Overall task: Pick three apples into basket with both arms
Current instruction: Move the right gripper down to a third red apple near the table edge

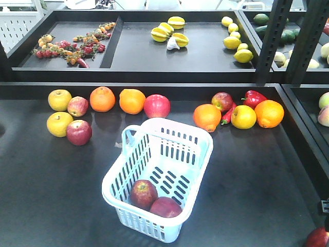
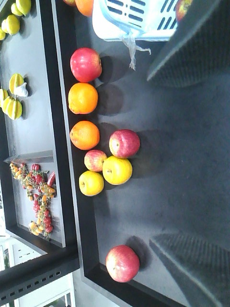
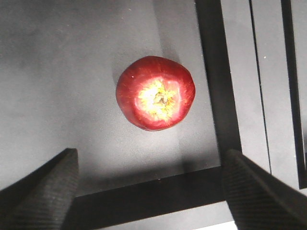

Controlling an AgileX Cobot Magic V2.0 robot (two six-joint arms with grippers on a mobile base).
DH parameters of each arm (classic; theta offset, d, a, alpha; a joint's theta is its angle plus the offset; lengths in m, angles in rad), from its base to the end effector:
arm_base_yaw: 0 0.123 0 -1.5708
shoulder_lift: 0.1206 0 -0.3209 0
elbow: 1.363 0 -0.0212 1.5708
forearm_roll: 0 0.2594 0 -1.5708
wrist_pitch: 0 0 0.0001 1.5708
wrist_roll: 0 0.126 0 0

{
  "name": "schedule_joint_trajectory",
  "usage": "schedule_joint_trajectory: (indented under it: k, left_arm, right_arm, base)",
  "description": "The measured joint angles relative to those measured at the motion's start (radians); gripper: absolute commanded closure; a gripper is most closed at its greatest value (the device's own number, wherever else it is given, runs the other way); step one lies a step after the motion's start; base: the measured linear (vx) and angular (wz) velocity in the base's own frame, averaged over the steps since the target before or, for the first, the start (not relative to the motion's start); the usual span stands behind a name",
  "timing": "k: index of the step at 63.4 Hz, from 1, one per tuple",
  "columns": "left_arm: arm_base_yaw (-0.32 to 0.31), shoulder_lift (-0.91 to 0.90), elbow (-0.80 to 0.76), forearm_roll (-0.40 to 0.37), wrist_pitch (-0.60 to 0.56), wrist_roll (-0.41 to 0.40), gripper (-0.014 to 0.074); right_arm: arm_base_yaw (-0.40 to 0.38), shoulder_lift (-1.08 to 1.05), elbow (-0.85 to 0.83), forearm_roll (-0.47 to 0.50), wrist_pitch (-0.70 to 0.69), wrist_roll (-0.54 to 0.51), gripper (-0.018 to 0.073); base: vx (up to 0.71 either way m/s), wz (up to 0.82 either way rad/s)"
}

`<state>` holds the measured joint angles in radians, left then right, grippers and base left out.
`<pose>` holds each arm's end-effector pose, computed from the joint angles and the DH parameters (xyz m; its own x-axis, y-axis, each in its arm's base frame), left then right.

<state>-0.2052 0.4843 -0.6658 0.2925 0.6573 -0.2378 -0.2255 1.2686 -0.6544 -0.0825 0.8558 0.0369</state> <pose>0.0987 0.0022 0.3501 -0.3521 0.0695 -0.9334 0.0383 0.9975 0.0598 0.1937 -0.0525 0.2030 -0.9611 0.2028 -0.1875 0.2180 0.9738 -0.0644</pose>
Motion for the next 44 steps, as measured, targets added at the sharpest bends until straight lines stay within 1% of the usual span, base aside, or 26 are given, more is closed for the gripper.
schedule_joint_trajectory:
  k: [15,33,44]
  left_arm:
    - [0.0,0.0,0.0,0.0,0.0,0.0,0.0007]
    - [0.0,0.0,0.0,0.0,0.0,0.0,0.0007]
    - [0.0,0.0,0.0,0.0,0.0,0.0,0.0007]
  right_arm:
    - [0.0,0.041,0.061,-0.002,-0.054,0.02,-0.0022]
    - [0.0,0.105,0.064,-0.032,-0.117,0.034,-0.0022]
    - [0.0,0.169,0.064,-0.033,-0.157,0.037,-0.0022]
  base:
    - [0.0,0.0]
    - [0.0,0.0]
    - [0.0,0.0]
